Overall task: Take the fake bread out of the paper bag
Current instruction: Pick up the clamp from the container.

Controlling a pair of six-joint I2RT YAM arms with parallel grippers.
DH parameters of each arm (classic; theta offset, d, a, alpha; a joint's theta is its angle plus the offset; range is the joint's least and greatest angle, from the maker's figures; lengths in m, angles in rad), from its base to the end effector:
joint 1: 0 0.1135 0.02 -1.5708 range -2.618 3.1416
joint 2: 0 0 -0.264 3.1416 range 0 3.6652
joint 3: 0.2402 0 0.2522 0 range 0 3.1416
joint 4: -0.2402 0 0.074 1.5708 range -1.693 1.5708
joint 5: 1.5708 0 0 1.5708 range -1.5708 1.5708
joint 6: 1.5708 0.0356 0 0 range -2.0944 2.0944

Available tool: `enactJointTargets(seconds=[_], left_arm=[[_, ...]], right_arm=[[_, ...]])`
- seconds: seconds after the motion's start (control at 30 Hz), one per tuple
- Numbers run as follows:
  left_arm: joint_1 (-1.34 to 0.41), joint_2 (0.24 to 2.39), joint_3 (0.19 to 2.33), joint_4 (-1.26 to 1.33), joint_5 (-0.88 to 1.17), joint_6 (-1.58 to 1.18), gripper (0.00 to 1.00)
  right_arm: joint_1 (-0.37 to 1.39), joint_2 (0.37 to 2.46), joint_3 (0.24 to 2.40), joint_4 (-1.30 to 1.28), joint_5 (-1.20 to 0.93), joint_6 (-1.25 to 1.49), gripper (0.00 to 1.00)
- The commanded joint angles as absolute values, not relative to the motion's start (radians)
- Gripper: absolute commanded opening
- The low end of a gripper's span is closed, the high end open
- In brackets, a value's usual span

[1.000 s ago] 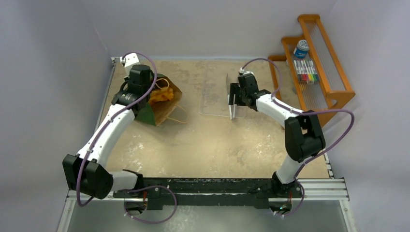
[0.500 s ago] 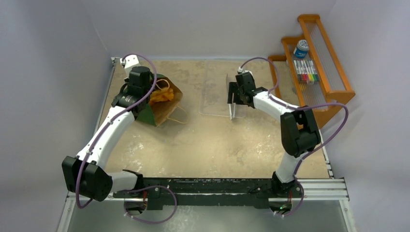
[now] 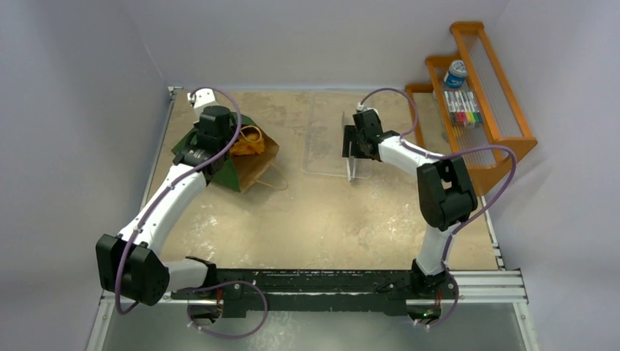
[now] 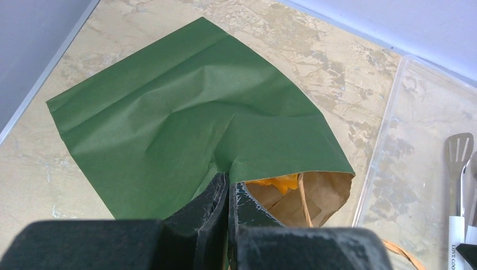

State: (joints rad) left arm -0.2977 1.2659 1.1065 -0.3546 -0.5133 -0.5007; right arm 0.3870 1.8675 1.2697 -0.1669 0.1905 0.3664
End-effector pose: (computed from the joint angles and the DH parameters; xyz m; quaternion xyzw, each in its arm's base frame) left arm 0.2762 -0.0665 0.3340 -0.2119 0.8181 0.0124 0.5345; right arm 0.3841 0.1493 0.2023 0.0279 0.9160 0.0623 0.3953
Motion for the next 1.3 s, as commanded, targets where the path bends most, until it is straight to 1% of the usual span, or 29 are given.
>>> enactJointTargets(seconds=[0.0,0.13,0.57,0.73,0.83,0.9,1.03,1.1,1.27], left_arm=[[-0.308,1.281,1.104,-0.274,-0.489,-0.501,0.00],[-0.317,1.297,1.106,-0.257,-0.487,-0.508,0.00],[-0.331,1.317,1.090,-0.220,-0.482,-0.511,0.00],[-0.331,1.310,1.070,-0.209,-0.482,-0.515,0.00],[-0.331,1.303,1.050,-0.199,-0.480,-0.522,0.00],[-0.331,1.299,1.041,-0.195,-0.481,-0.525,0.00],[-0.331,1.294,1.038,-0.192,-0.474,-0.523,0.00],[-0.331,1.292,1.040,-0.191,-0.470,-0.515,0.00],[-0.331,1.291,1.040,-0.188,-0.448,-0.497,0.00]], right_arm=[[0.388,1.875,1.310,-0.132,0.195,0.355,0.73],[0.388,1.922,1.333,-0.123,0.192,0.347,0.72],[0.388,2.016,1.412,-0.108,0.250,0.325,0.65],[0.388,2.011,1.381,-0.096,0.264,0.324,0.58],[0.388,2.002,1.360,-0.088,0.254,0.326,0.50],[0.389,1.991,1.346,-0.083,0.244,0.325,0.44],[0.389,1.956,1.333,-0.081,0.200,0.308,0.35],[0.393,1.928,1.323,-0.080,0.182,0.301,0.34],[0.423,1.830,1.285,-0.098,0.188,0.276,0.34]])
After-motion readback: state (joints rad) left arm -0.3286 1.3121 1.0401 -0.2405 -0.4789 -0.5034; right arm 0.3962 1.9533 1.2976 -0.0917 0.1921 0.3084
